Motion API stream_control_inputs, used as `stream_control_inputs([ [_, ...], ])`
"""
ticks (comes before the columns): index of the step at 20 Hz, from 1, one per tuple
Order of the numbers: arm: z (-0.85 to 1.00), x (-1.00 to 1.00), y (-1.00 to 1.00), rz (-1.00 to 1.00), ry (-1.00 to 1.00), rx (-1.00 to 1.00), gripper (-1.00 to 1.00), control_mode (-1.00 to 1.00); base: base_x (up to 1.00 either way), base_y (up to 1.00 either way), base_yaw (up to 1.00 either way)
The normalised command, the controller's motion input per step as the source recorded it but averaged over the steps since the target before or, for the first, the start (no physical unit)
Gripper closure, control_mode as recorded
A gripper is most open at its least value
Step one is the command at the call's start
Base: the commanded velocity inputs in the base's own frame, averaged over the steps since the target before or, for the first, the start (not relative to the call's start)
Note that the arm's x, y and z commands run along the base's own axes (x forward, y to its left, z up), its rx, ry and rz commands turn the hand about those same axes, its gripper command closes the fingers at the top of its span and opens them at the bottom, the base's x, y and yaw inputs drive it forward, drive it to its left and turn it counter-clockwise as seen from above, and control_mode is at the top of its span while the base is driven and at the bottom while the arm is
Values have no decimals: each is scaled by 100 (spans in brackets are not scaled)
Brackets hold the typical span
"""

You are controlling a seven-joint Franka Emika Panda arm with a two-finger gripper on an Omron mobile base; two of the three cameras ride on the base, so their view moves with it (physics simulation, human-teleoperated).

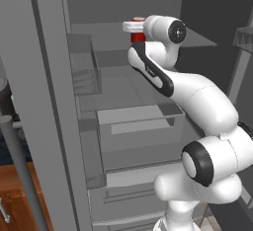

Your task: Open the fridge, grab two sodas, and place both sodas inside the bowl with ice on the dining counter.

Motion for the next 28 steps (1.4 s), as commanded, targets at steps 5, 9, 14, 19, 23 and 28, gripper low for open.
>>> stream_control_inputs([
  [5, -1, 17, 0, 0, 0, 0, -100, -100, 0, 0, 0],
  [9, -5, 17, 0, 0, 0, 0, 100, -100, 0, 0, 0],
  [14, -10, 15, 0, 0, 0, -1, 100, -100, 0, 0, 0],
  [19, -12, 3, 0, 0, 1, -4, 100, -100, 0, 0, 0],
  [23, -12, 0, 0, 0, 0, -3, 100, -100, 0, 0, 0],
  [28, -4, -5, 0, 0, 0, 0, 100, -100, 0, 0, 0],
])
